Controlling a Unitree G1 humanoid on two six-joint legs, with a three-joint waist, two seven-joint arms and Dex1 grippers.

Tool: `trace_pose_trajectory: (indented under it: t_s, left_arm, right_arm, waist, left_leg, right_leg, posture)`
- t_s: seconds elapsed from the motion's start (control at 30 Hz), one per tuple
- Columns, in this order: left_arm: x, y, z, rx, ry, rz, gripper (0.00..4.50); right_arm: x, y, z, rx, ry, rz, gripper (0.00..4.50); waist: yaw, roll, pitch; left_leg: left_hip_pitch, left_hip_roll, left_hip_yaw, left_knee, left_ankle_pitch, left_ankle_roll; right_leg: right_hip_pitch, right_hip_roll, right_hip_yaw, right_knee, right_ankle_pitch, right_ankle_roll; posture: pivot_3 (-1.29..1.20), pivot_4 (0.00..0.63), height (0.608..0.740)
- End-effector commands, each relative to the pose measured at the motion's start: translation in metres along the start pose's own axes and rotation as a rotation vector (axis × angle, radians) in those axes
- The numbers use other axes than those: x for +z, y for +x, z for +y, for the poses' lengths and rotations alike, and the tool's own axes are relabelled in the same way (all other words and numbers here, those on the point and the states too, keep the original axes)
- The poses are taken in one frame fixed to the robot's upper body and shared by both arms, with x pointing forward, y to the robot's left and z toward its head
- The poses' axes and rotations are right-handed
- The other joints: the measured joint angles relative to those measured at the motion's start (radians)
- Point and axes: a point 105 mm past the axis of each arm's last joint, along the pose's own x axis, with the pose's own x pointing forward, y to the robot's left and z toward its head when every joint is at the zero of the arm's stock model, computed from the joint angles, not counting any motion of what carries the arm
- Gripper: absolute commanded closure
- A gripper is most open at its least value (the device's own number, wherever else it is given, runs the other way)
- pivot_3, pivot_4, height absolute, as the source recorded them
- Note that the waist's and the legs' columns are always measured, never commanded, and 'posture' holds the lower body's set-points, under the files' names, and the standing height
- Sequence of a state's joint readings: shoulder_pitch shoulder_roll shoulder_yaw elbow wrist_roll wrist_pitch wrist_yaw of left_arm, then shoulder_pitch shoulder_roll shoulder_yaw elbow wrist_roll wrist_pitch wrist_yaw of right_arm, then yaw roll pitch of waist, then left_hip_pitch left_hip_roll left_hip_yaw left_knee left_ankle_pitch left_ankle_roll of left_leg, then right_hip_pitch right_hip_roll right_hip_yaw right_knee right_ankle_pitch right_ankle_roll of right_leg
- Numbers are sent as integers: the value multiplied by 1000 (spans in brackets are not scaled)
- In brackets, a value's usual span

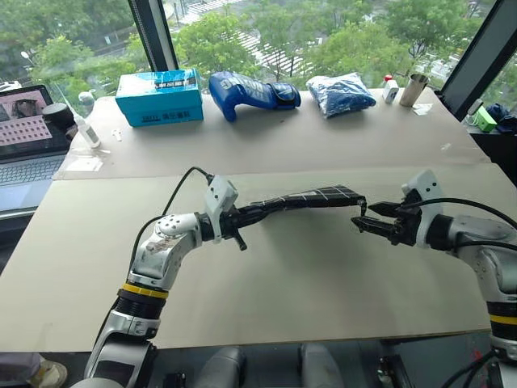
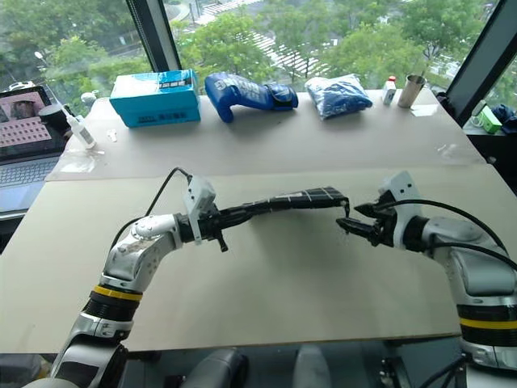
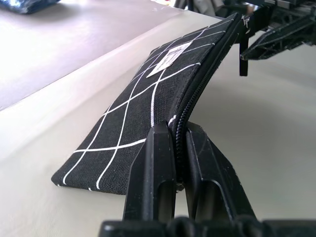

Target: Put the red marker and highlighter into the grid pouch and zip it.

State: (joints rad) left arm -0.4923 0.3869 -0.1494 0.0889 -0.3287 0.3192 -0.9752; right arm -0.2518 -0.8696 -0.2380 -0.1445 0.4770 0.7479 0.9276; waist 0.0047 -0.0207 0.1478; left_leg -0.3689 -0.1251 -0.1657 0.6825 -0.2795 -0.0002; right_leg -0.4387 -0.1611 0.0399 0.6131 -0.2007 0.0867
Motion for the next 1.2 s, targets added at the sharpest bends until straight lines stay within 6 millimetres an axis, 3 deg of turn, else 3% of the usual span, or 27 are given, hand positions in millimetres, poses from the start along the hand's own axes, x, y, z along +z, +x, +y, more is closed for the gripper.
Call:
trace_pose_trajectory:
  t_s: [0.03,0.13,0.3,0.43,0.63,0.87,0.97,1.1,1.2]
  left_arm:
    - [-13,-7,0,-95,144,73,4500]
    - [-34,-14,12,-103,240,190,4500]
    - [-41,-10,27,-8,260,224,4500]
    - [-41,-3,5,-70,224,195,4500]
    - [-22,-16,-5,-117,180,126,2443]
    - [-17,-51,15,-41,309,125,8]
    - [-7,-74,26,42,215,77,8]
    - [-5,-121,45,269,-159,-5,8]
    - [-3,-155,44,415,-259,-61,8]
  right_arm:
    - [15,-35,9,59,-74,-53,1157]
    - [3,-54,16,66,-119,8,1157]
    - [-4,-68,10,-23,-102,-2,1157]
    - [-11,-61,15,-39,-73,-9,1157]
    - [-10,-58,10,-54,-66,-22,1067]
    - [-7,-50,7,-36,-75,-26,1067]
    - [-3,-49,7,-20,-88,-30,1067]
    - [-2,-45,4,-6,-106,-26,1067]
    - [0,-38,-1,-2,-112,-47,1067]
  waist:
    - [3,0,0]
    - [7,0,0]
    - [5,0,0]
    - [5,0,0]
    - [6,0,0]
    - [4,0,0]
    - [5,0,0]
    - [-3,0,0]
    - [-17,0,0]
  left_leg:
    - [0,0,0,0,0,0]
    - [1,0,0,-1,0,0]
    - [1,1,1,0,-3,5]
    - [1,1,2,0,-2,4]
    - [1,1,2,1,-2,3]
    - [2,2,2,1,-1,3]
    - [1,1,2,1,-1,3]
    - [2,2,1,1,-3,5]
    - [2,3,0,1,-4,8]
  right_leg:
    - [0,0,0,0,0,0]
    - [1,1,-1,0,0,0]
    - [2,0,0,-1,2,0]
    - [2,0,0,-1,3,1]
    - [2,0,0,-1,4,1]
    - [2,0,0,-1,4,1]
    - [2,0,0,-1,4,1]
    - [1,0,0,0,4,1]
    - [0,1,-1,1,4,1]
  posture:
    - [0,150,740]
    - [0,150,740]
    - [0,150,740]
    - [0,150,740]
    - [0,150,740]
    - [0,150,740]
    - [0,150,740]
    - [0,150,740]
    - [0,150,740]
